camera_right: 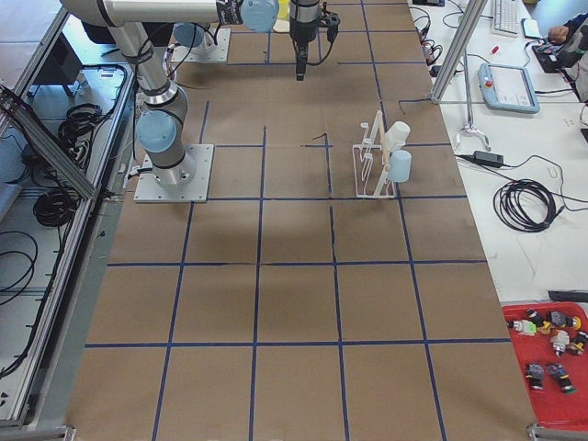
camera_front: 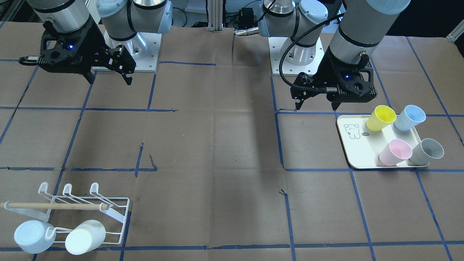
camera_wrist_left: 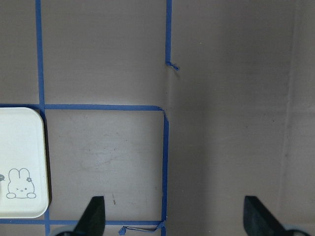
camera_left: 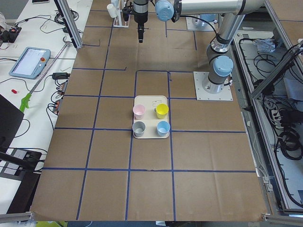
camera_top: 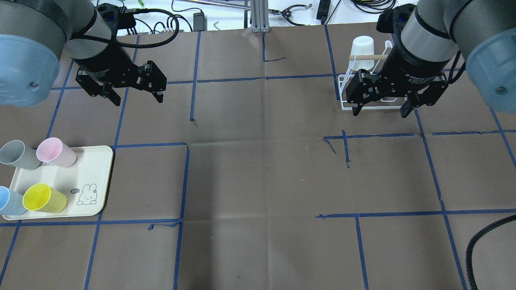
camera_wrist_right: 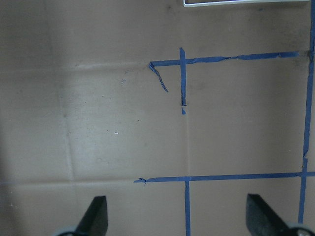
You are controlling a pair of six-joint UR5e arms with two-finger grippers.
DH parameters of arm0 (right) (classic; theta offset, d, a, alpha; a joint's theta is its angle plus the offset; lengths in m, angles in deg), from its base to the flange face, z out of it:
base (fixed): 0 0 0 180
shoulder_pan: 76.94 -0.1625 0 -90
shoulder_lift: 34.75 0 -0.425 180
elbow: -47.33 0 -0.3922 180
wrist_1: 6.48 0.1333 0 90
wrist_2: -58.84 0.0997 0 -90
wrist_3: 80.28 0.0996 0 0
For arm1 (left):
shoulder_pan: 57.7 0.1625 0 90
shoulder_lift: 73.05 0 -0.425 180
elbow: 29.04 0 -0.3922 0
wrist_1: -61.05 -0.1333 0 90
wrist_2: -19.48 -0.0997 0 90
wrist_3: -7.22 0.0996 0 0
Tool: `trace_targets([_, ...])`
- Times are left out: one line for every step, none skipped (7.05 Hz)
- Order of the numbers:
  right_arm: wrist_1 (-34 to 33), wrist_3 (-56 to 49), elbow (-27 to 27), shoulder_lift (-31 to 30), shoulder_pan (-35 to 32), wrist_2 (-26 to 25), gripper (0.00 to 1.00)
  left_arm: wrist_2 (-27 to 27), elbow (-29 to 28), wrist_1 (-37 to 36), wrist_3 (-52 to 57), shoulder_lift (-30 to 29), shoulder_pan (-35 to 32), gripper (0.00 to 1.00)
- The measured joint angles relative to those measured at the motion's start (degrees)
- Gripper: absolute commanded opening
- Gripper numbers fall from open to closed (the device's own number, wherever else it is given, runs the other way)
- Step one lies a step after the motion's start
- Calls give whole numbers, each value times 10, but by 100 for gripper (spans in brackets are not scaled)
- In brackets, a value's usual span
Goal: Transfer IKEA cup to right arm and place on rack
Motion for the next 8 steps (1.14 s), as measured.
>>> trace_targets([-3, -1, 0, 0, -2, -1, 100, 0, 0, 0, 1, 0, 0, 99])
trace_targets([-5, -1, 0, 0, -3, -2, 100, 0, 1, 0, 3, -1, 0, 99])
trace_targets([-6, -1, -1, 1, -4, -2, 100, 0, 0, 0, 3, -1, 0, 99])
trace_targets([-7, -2, -1, 1, -4, -2, 100, 0, 0, -1, 2, -1, 0, 99])
trace_targets([-7, -3, -1, 2, -4, -2, 100, 0, 0, -1, 1, -1, 0, 99])
trace_targets([-7, -4, -1, 3, -4, -4, 100, 0, -1, -1, 0, 0, 0, 99])
trace_targets([-8, -4, -1, 5, -4, -5, 100, -1, -1, -1, 0, 0, 0, 99])
trace_targets([-11, -5, -1, 7, -4, -6, 100, -3, -1, -1, 0, 1, 0, 99])
